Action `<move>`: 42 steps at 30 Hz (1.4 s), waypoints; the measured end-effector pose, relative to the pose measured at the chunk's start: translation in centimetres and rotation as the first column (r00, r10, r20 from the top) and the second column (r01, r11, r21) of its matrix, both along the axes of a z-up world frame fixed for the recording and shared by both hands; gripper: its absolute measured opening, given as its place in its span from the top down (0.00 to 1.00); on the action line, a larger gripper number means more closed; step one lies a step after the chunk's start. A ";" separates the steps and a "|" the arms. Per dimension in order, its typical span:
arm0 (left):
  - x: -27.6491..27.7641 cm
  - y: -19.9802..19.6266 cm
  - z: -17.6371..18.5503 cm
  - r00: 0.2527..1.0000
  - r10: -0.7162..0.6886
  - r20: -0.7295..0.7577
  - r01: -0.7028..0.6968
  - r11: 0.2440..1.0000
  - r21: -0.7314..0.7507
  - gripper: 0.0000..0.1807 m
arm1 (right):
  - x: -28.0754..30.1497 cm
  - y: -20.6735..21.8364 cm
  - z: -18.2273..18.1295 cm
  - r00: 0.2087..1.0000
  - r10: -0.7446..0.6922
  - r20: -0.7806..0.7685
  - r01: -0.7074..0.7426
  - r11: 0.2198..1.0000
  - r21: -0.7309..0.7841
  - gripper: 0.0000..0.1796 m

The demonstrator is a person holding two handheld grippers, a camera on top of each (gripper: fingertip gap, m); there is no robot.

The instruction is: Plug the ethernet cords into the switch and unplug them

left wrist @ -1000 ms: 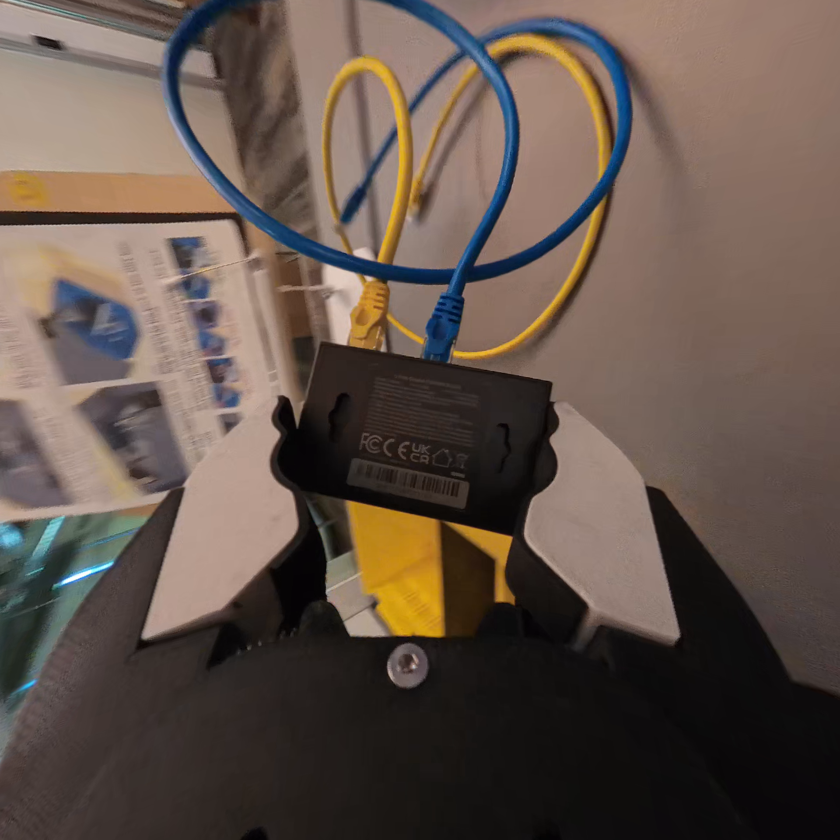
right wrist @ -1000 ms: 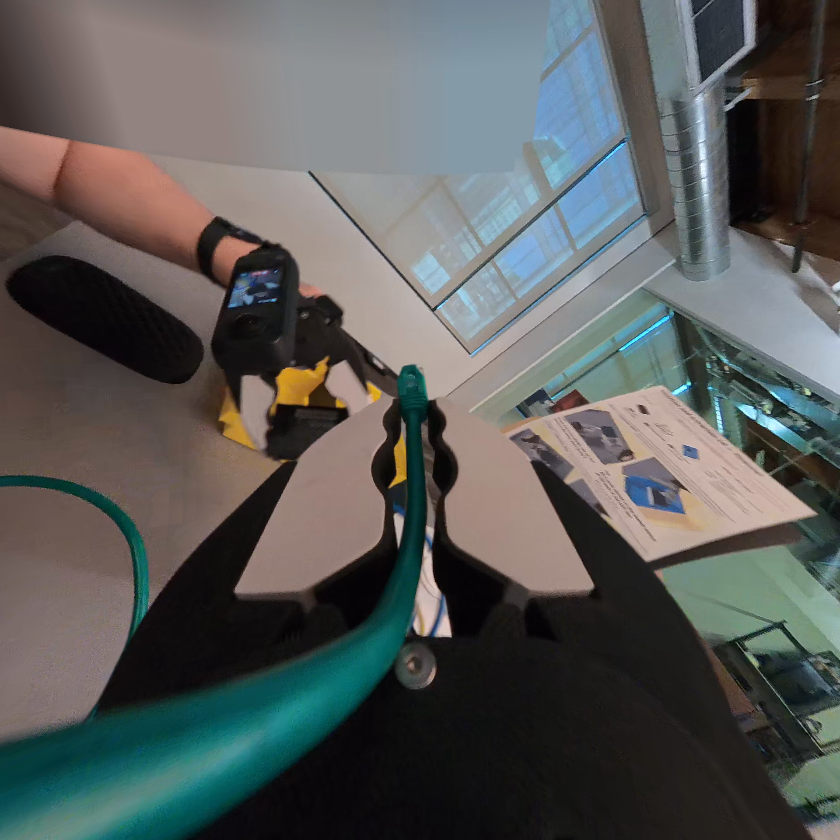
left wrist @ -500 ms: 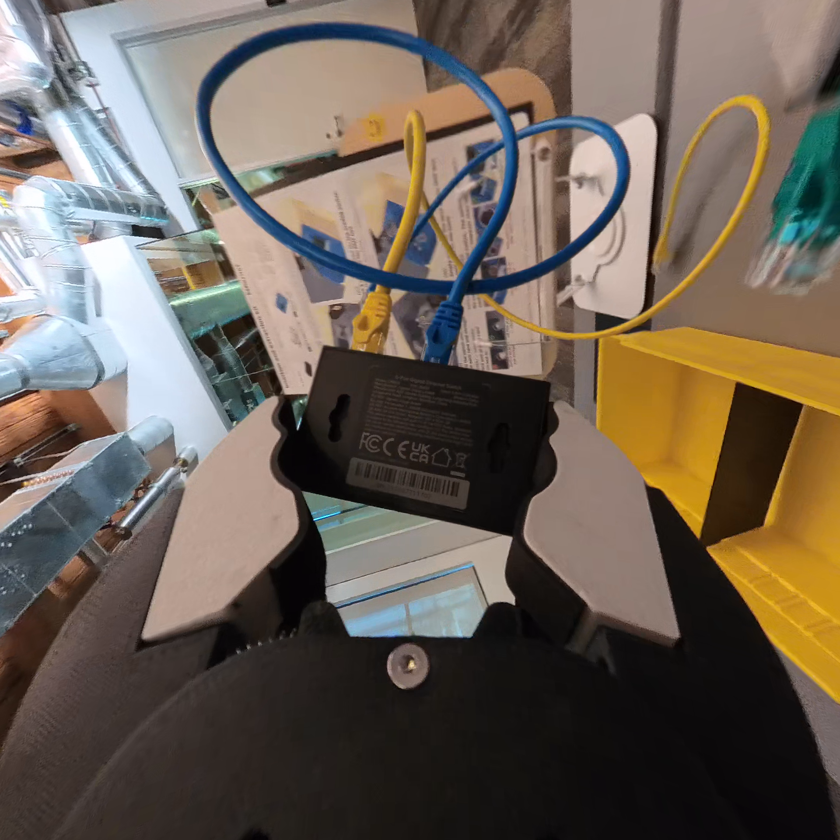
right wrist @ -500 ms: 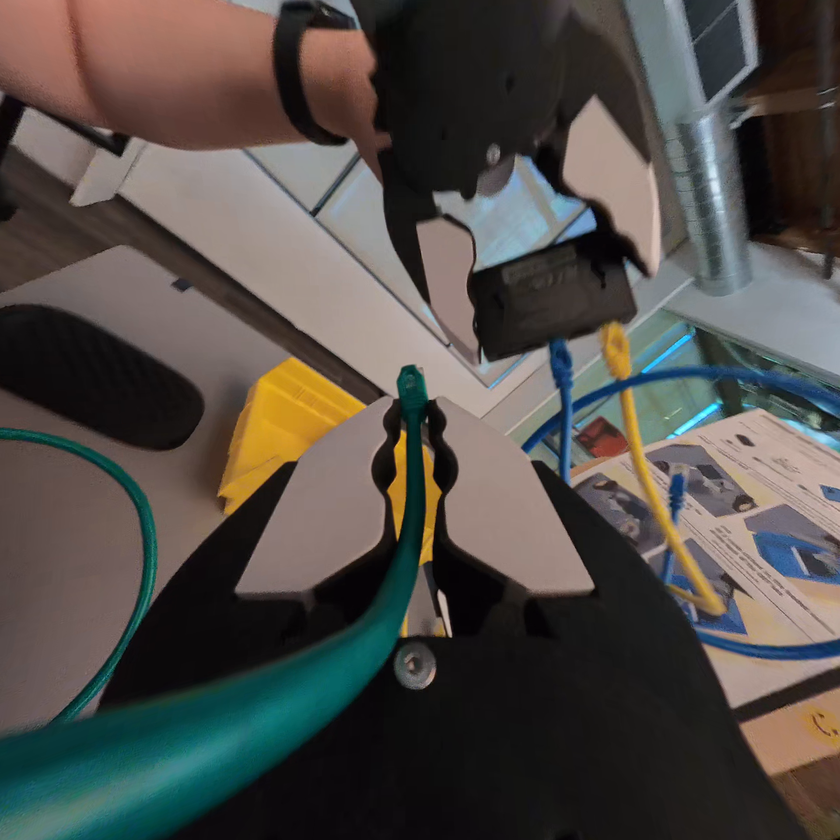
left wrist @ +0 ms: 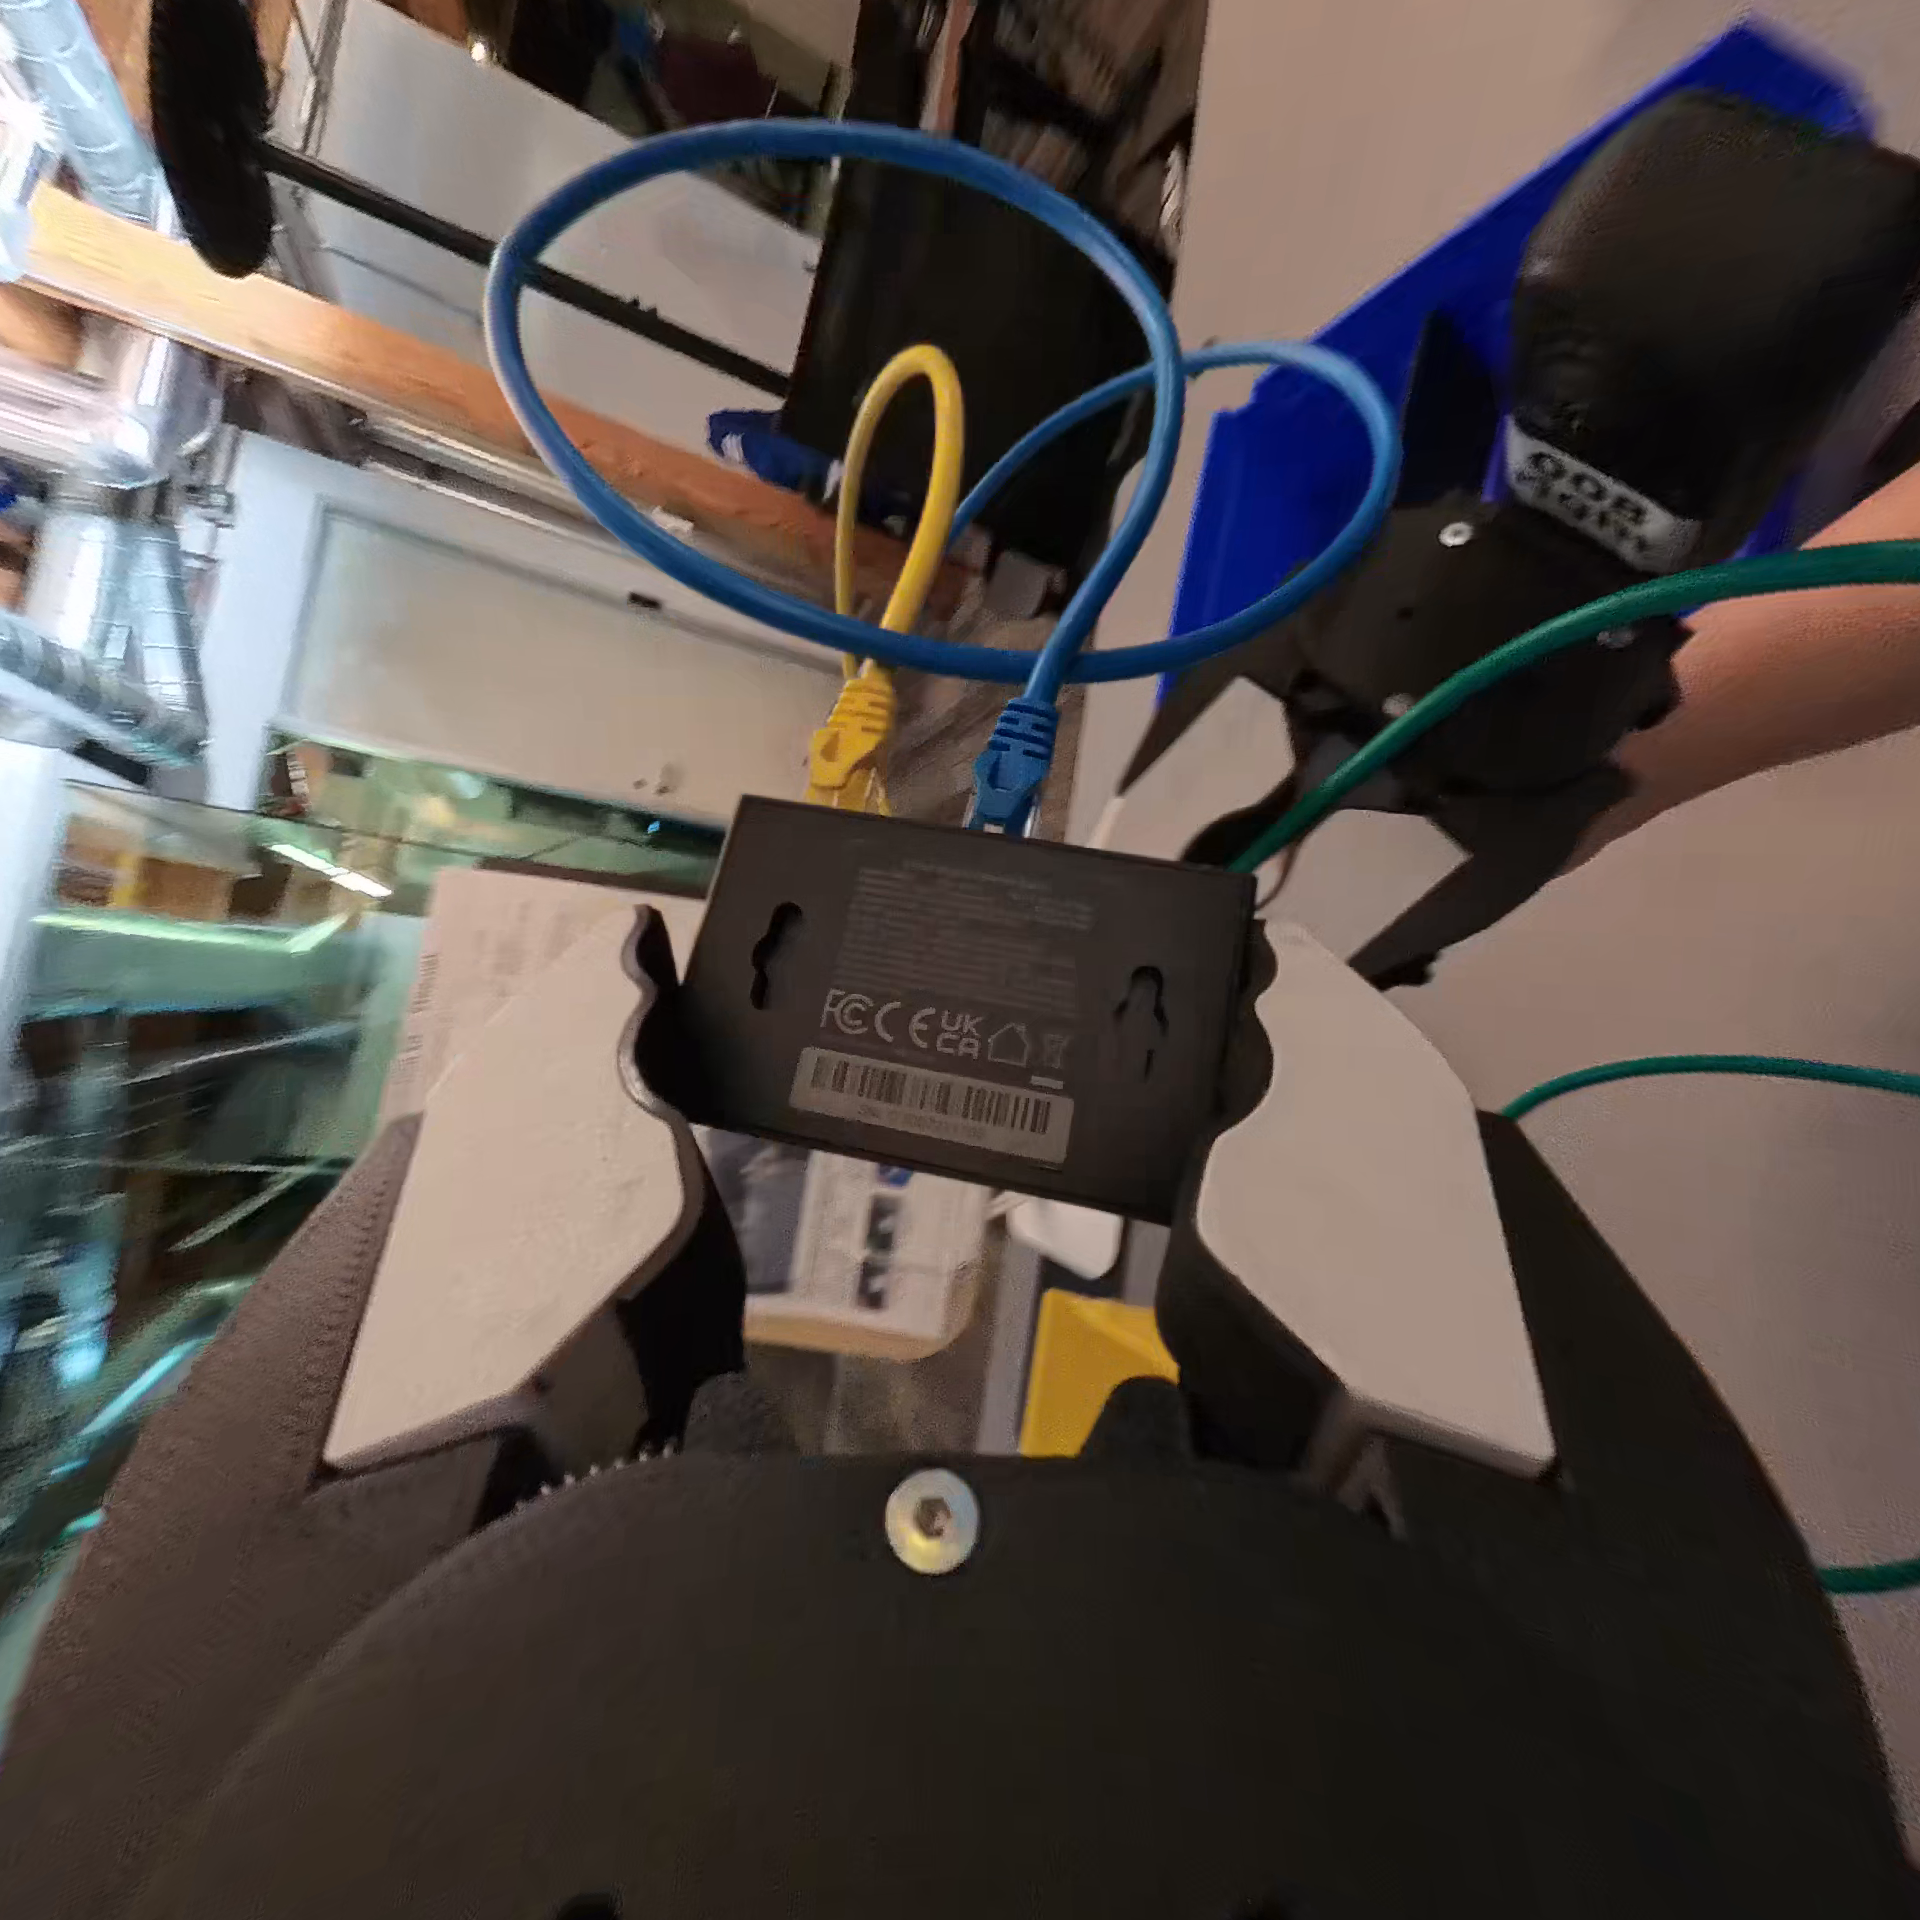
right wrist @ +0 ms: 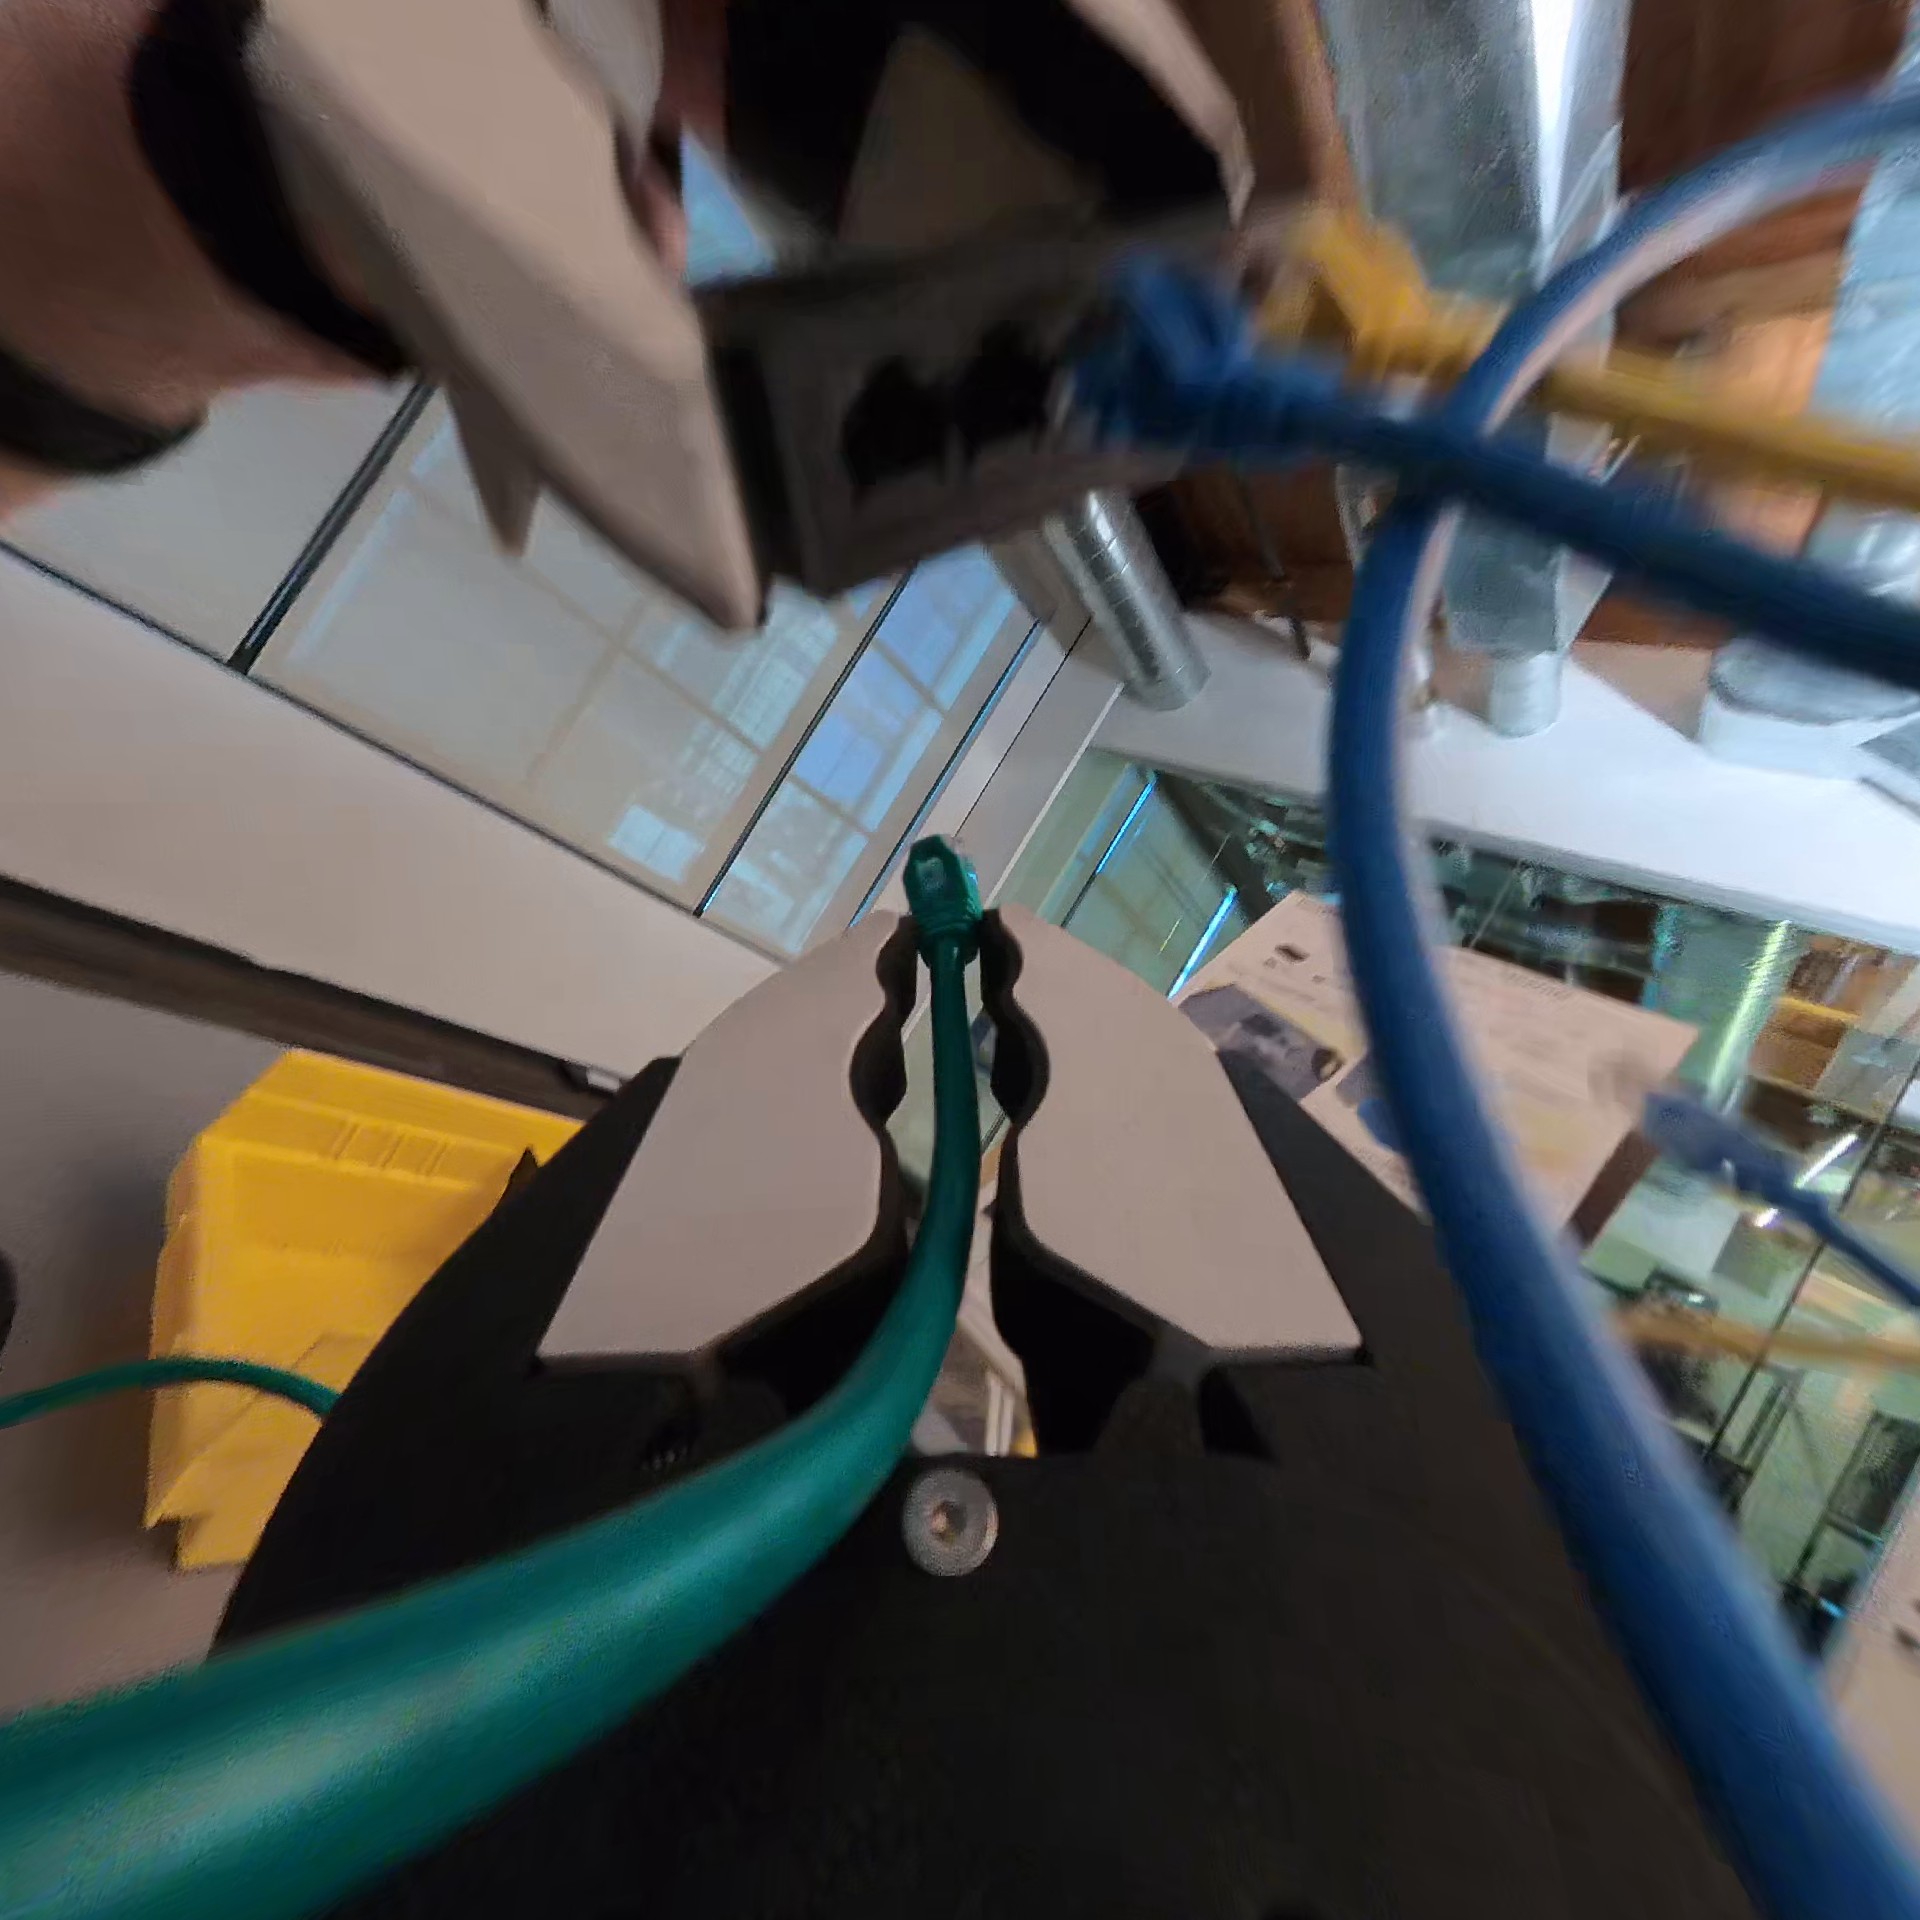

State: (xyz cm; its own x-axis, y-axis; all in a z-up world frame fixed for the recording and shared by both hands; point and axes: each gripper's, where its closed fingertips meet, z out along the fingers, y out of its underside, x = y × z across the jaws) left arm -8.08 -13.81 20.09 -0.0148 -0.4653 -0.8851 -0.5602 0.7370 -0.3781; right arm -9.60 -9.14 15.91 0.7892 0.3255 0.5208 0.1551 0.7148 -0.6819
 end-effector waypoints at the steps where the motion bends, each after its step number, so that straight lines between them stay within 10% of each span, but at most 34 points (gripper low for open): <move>1: 0.3 -0.1 -0.7 1.000 -0.023 0.015 0.024 0.998 -0.050 0.44 | 0.2 -0.6 0.6 1.000 0.004 -0.014 -0.004 1.000 0.020 0.93; 10: 1.1 3.0 -5.3 0.990 -0.071 0.120 0.112 0.913 -0.391 0.44 | 1.1 1.1 0.2 0.999 0.002 -0.040 -0.007 0.990 -0.142 0.93; 22: -0.1 5.8 -10.1 0.995 -0.090 -0.034 0.069 0.913 -0.402 0.44 | -0.6 4.9 -4.5 0.999 0.034 0.042 -0.018 0.942 -0.334 0.93; 34: -1.0 7.4 -10.7 0.984 0.069 -0.164 -0.070 0.998 0.001 0.66 | -1.4 6.3 -6.5 0.975 0.142 -0.169 -0.209 0.845 -0.492 0.93; 42: -1.0 10.4 -11.7 0.961 0.244 -0.133 -0.183 0.915 0.359 0.72 | -0.5 7.5 -7.6 0.997 0.034 -0.072 -0.067 0.842 -0.535 0.94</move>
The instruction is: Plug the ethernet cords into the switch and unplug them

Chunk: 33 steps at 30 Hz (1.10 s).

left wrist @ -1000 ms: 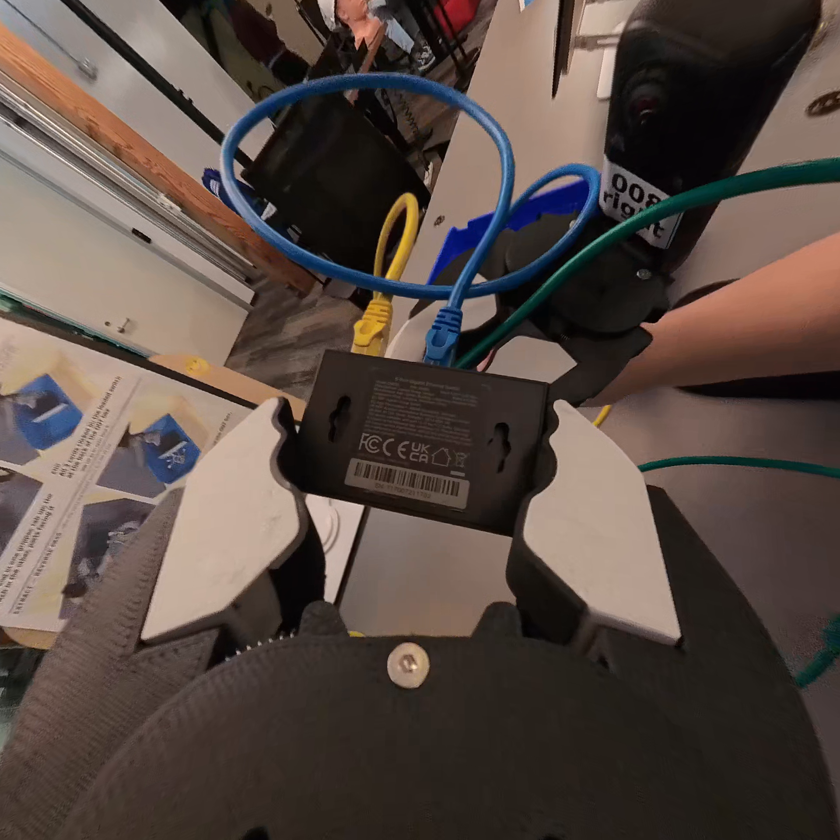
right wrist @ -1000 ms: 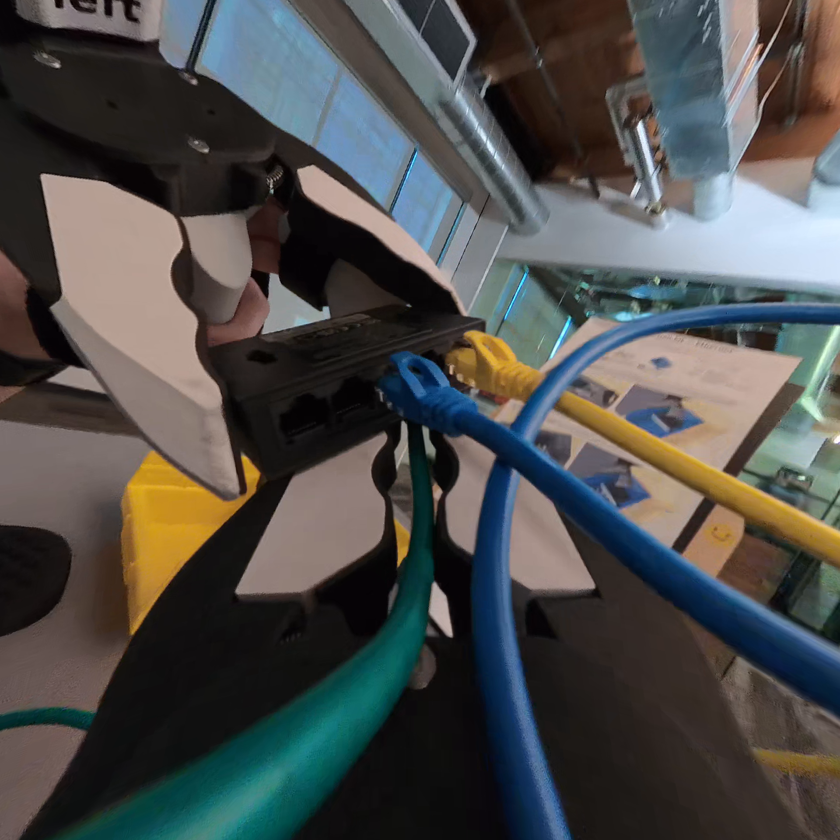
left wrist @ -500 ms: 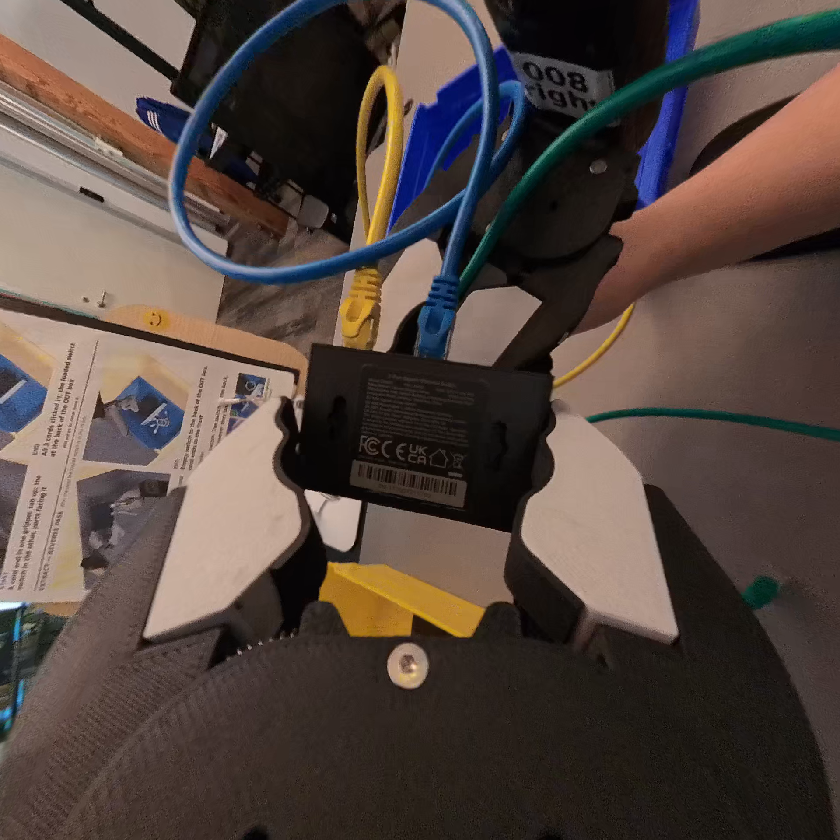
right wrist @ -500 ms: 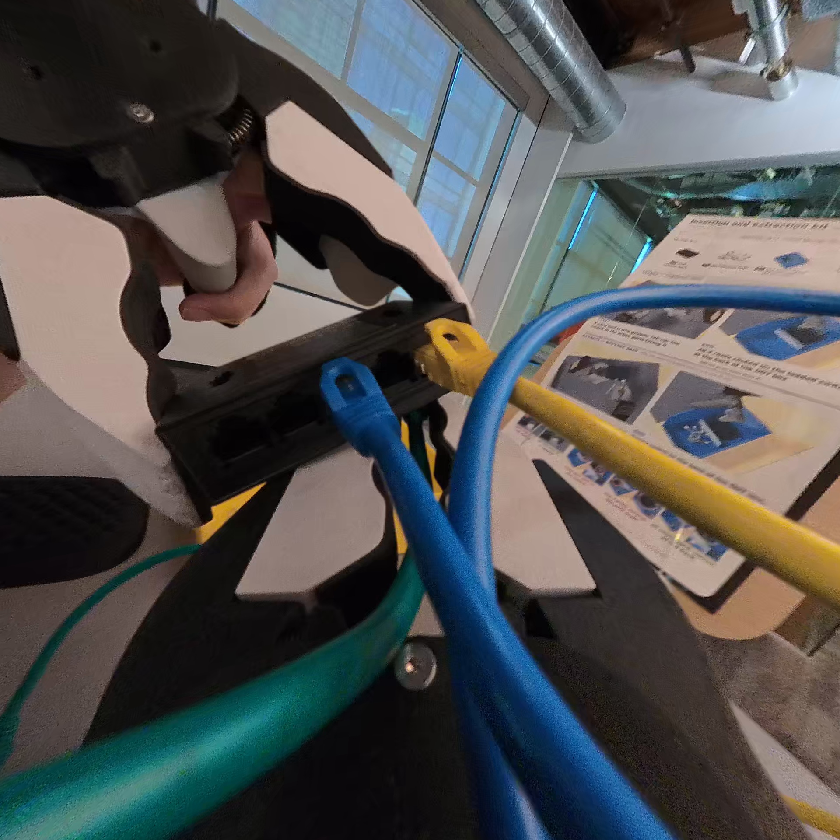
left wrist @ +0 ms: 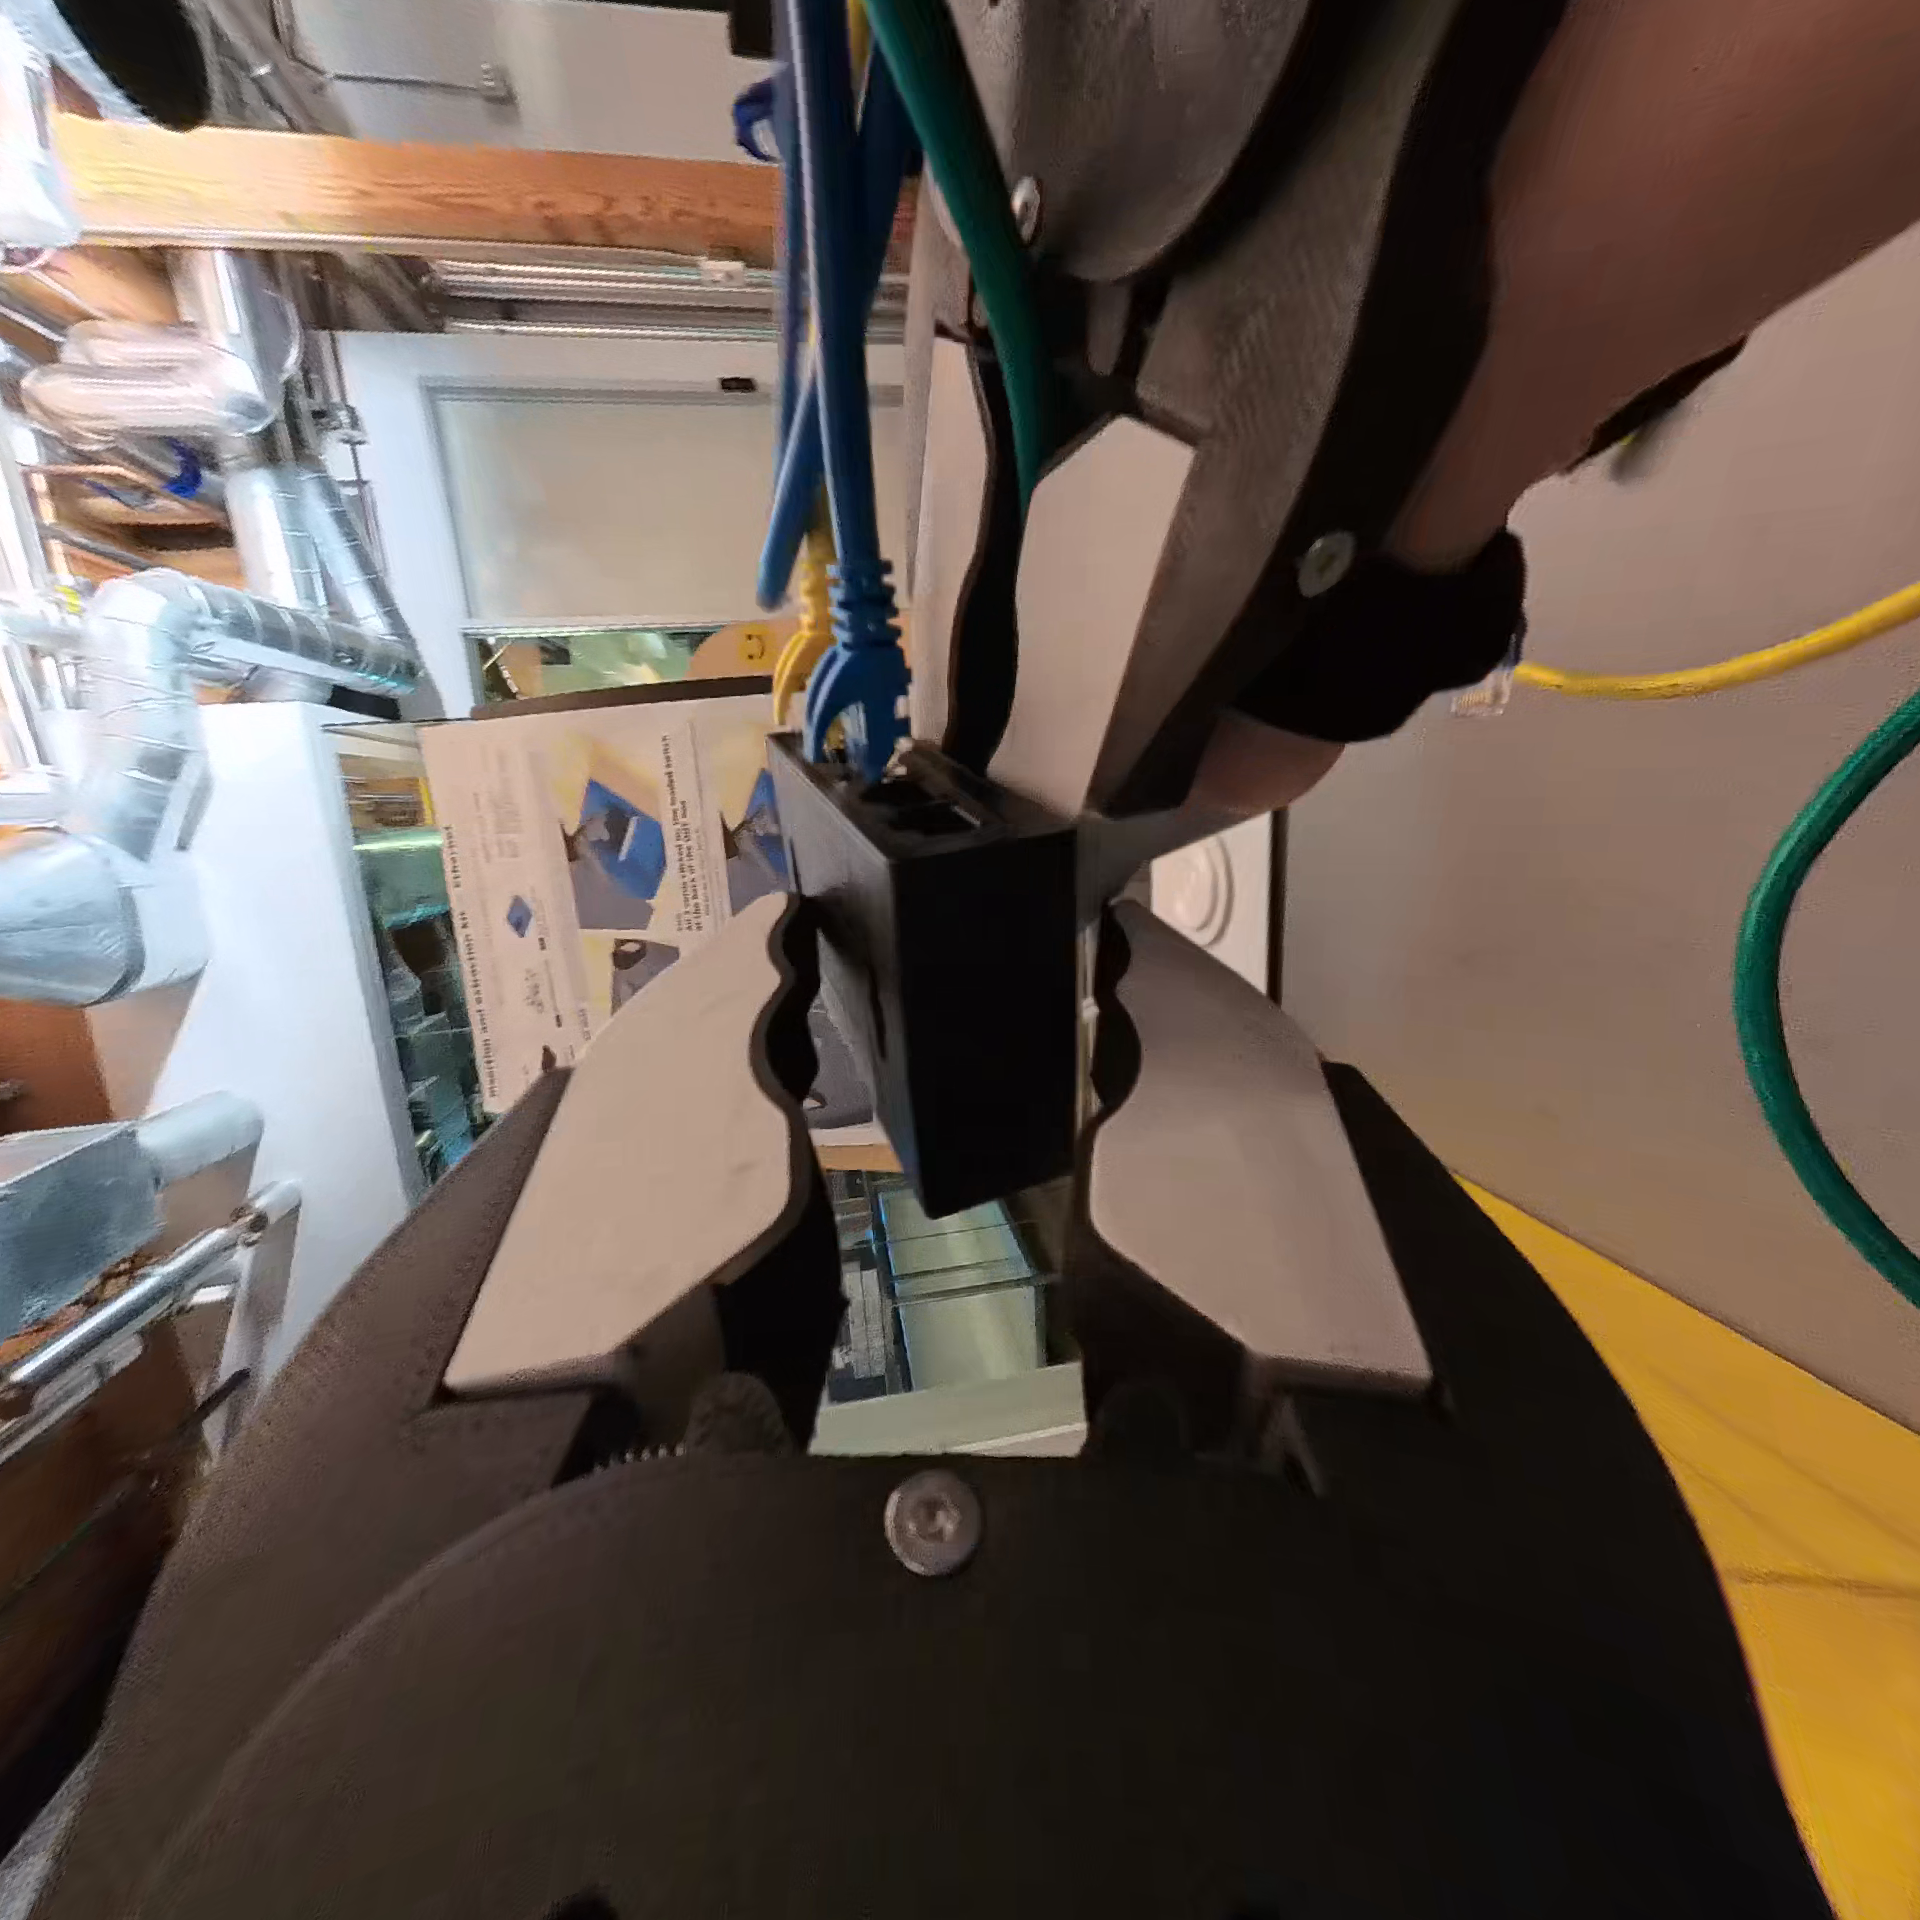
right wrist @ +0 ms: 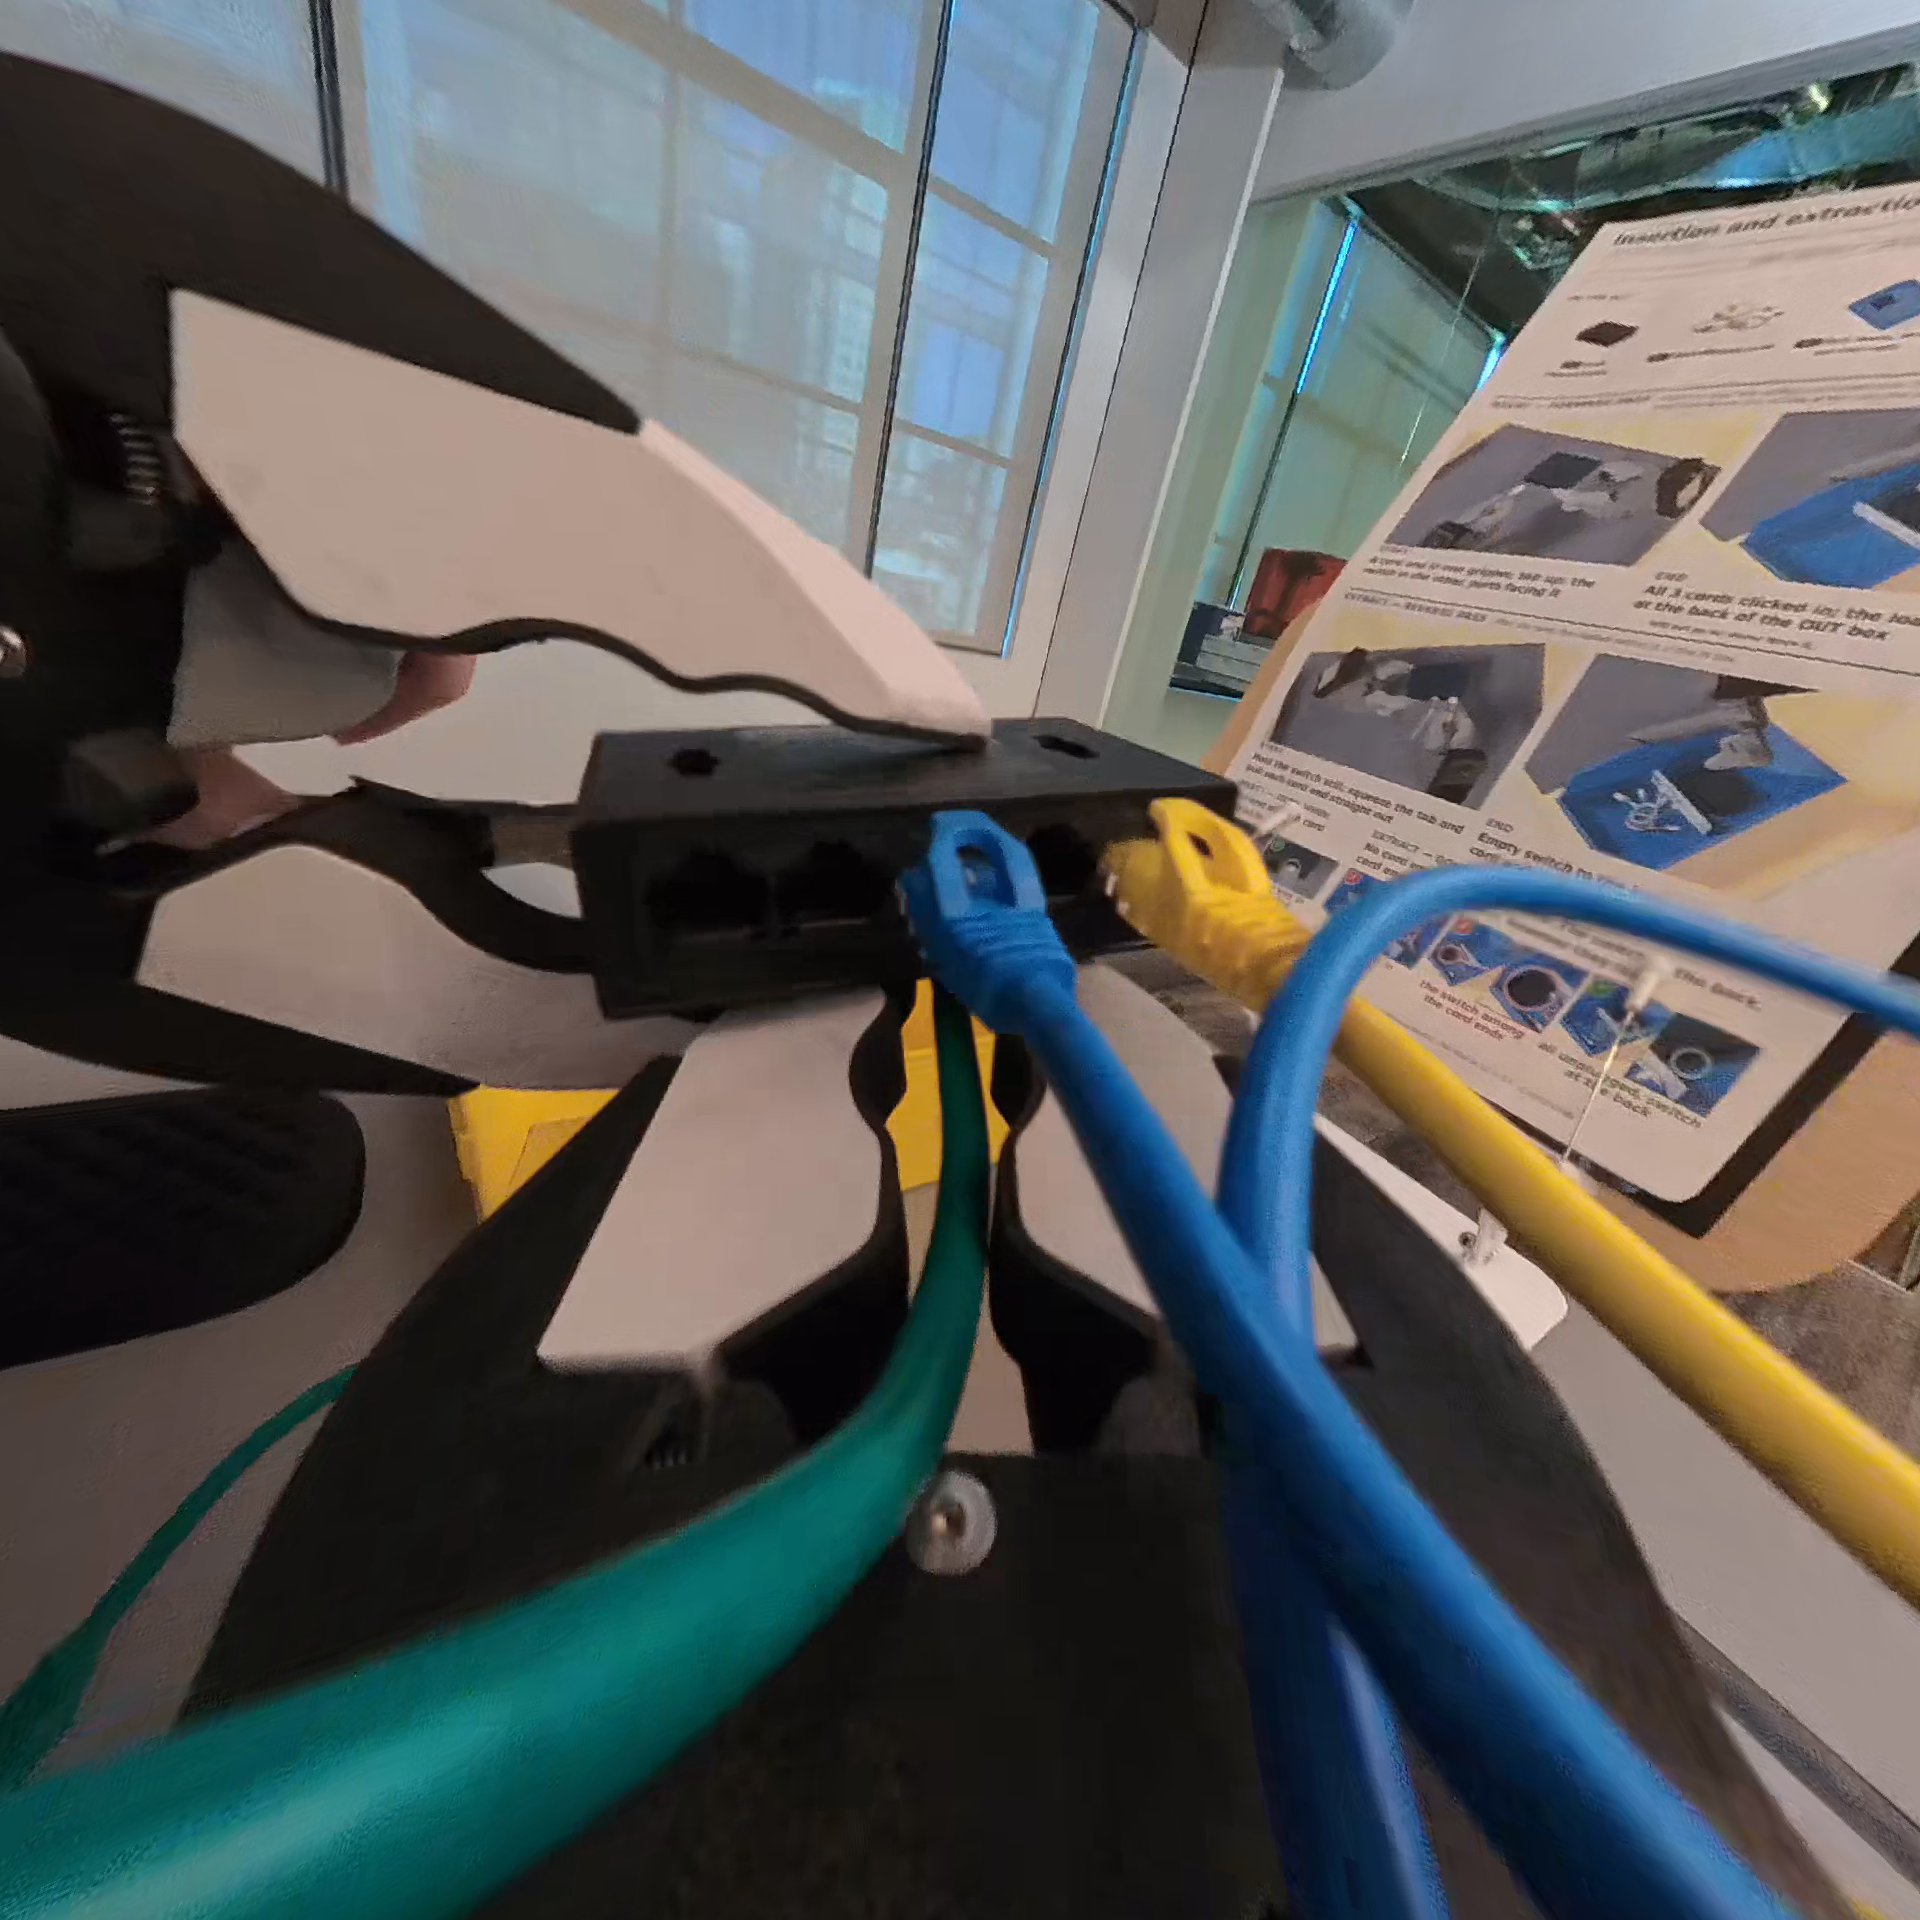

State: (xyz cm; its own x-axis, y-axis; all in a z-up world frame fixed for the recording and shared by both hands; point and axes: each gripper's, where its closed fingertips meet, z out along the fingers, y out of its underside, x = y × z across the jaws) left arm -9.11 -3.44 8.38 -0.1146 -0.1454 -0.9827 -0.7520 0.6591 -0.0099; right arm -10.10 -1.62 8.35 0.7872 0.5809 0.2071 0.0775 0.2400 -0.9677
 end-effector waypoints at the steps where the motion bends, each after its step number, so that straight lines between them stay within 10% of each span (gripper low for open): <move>1: -0.2 0.1 0.1 1.000 0.009 0.014 -0.009 1.000 0.002 0.74 | 0.1 0.1 -0.1 1.000 -0.001 0.013 0.001 1.000 -0.010 0.94; 8: -1.2 0.6 2.1 0.972 0.032 0.232 0.005 0.988 -0.154 0.84 | 0.7 0.8 -1.1 0.990 -0.024 0.139 0.033 0.997 -0.062 0.93; 20: -3.9 4.5 6.1 0.811 -0.160 0.563 0.104 0.986 0.131 0.84 | 0.3 -4.5 4.0 0.969 0.046 0.245 -0.049 0.999 0.008 0.93; 33: -2.2 2.1 4.1 0.827 -0.292 0.480 0.206 0.952 0.224 0.84 | -0.3 -5.1 4.9 0.983 0.151 0.104 -0.154 0.988 0.022 0.93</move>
